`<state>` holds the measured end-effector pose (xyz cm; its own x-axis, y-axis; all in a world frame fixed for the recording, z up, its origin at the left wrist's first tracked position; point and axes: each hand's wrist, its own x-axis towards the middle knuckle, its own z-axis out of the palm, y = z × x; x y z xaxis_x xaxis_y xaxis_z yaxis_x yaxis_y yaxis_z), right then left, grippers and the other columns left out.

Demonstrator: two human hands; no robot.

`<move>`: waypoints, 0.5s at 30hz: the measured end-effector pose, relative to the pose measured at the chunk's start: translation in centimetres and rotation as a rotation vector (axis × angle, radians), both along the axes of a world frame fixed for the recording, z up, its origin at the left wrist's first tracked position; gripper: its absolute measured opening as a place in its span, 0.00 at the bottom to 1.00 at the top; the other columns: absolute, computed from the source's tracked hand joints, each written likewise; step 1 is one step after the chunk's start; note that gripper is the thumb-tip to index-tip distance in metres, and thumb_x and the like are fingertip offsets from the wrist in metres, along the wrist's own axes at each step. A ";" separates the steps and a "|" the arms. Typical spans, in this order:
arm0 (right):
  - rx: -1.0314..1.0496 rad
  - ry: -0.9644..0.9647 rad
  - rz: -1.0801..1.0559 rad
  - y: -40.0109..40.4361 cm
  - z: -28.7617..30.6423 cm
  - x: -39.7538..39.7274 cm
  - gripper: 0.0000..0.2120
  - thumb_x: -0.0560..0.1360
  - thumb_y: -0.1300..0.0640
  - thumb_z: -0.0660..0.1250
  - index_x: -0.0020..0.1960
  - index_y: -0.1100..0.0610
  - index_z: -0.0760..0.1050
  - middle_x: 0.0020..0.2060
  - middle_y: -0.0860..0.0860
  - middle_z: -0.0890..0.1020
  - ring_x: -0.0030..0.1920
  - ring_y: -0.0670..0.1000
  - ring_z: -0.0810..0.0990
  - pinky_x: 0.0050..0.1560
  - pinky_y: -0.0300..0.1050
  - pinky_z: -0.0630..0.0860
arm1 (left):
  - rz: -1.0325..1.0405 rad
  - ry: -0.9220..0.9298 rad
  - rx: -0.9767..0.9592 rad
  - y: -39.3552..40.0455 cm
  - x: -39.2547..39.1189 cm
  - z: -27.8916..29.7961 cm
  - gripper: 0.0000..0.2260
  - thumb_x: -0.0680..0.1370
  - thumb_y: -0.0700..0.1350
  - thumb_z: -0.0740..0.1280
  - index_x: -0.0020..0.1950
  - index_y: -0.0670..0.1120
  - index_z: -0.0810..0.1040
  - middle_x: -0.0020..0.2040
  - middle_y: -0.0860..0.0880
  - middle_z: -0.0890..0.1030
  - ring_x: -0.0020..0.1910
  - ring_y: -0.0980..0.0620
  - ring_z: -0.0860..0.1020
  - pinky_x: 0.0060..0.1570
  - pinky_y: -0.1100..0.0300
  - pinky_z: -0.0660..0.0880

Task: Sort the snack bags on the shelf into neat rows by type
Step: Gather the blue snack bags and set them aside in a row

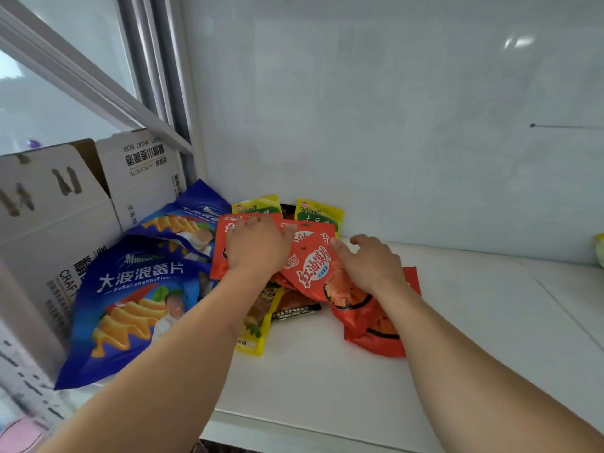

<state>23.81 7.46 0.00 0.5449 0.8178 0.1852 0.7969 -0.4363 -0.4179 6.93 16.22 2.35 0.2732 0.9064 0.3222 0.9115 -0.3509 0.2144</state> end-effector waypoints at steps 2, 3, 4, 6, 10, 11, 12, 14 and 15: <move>0.029 -0.031 0.051 1.2 0.5 -1.3 0.34 0.79 0.31 0.50 0.72 0.53 0.70 0.68 0.54 0.75 0.67 0.57 0.73 0.66 0.55 0.68 | 0.036 0.008 0.025 0.6 -1.1 0.5 0.27 0.82 0.61 0.53 0.69 0.42 0.73 0.67 0.41 0.76 0.67 0.39 0.72 0.64 0.44 0.69; 0.049 -0.043 0.085 1.9 0.7 -2.2 0.33 0.79 0.32 0.50 0.72 0.53 0.71 0.67 0.54 0.75 0.67 0.57 0.73 0.66 0.55 0.69 | 0.052 0.003 0.032 0.9 -1.8 0.7 0.26 0.82 0.60 0.53 0.69 0.42 0.74 0.67 0.40 0.76 0.67 0.39 0.71 0.64 0.44 0.68; 0.075 -0.044 0.128 2.7 1.0 -3.1 0.31 0.80 0.34 0.50 0.71 0.53 0.71 0.68 0.53 0.76 0.68 0.56 0.73 0.66 0.55 0.70 | 0.073 -0.003 0.040 1.3 -2.5 0.9 0.25 0.83 0.58 0.54 0.68 0.42 0.74 0.67 0.41 0.76 0.67 0.39 0.71 0.63 0.45 0.68; 0.123 -0.014 0.248 4.2 1.6 -5.1 0.27 0.82 0.38 0.53 0.71 0.54 0.72 0.68 0.54 0.75 0.68 0.56 0.73 0.66 0.54 0.71 | 0.140 0.040 0.108 2.3 -4.4 1.3 0.19 0.83 0.53 0.57 0.64 0.42 0.77 0.62 0.42 0.78 0.63 0.41 0.74 0.55 0.49 0.69; 0.182 0.037 0.529 6.3 3.1 -10.1 0.20 0.84 0.49 0.55 0.71 0.56 0.71 0.67 0.55 0.77 0.66 0.56 0.75 0.65 0.48 0.71 | 0.258 0.051 0.082 4.2 -9.1 2.1 0.16 0.81 0.51 0.60 0.61 0.43 0.78 0.61 0.41 0.78 0.62 0.39 0.73 0.58 0.48 0.67; 0.188 0.068 0.601 6.6 3.5 -11.5 0.19 0.84 0.52 0.56 0.71 0.56 0.71 0.66 0.55 0.78 0.65 0.55 0.76 0.65 0.48 0.71 | 0.292 0.046 0.037 4.7 -10.1 2.1 0.18 0.81 0.53 0.59 0.64 0.43 0.75 0.64 0.40 0.76 0.65 0.38 0.70 0.63 0.46 0.65; 0.177 0.101 0.662 7.1 3.7 -12.8 0.18 0.84 0.53 0.55 0.71 0.56 0.72 0.65 0.55 0.78 0.64 0.54 0.76 0.65 0.47 0.70 | 0.314 0.048 -0.006 5.2 -11.0 1.9 0.21 0.81 0.55 0.58 0.67 0.43 0.72 0.67 0.40 0.73 0.68 0.37 0.67 0.66 0.44 0.63; 0.126 0.150 0.723 8.5 3.6 -14.9 0.17 0.85 0.55 0.55 0.69 0.57 0.73 0.65 0.55 0.78 0.64 0.55 0.75 0.63 0.45 0.69 | 0.318 0.024 -0.076 5.9 -12.3 1.4 0.25 0.82 0.58 0.53 0.74 0.43 0.65 0.73 0.38 0.67 0.72 0.36 0.63 0.69 0.42 0.61; 0.099 0.157 0.725 9.2 3.5 -15.5 0.16 0.84 0.55 0.54 0.68 0.57 0.74 0.64 0.56 0.79 0.63 0.56 0.76 0.61 0.46 0.70 | 0.312 -0.004 -0.102 6.0 -12.7 1.2 0.26 0.83 0.58 0.52 0.75 0.42 0.63 0.75 0.37 0.65 0.73 0.36 0.63 0.70 0.42 0.61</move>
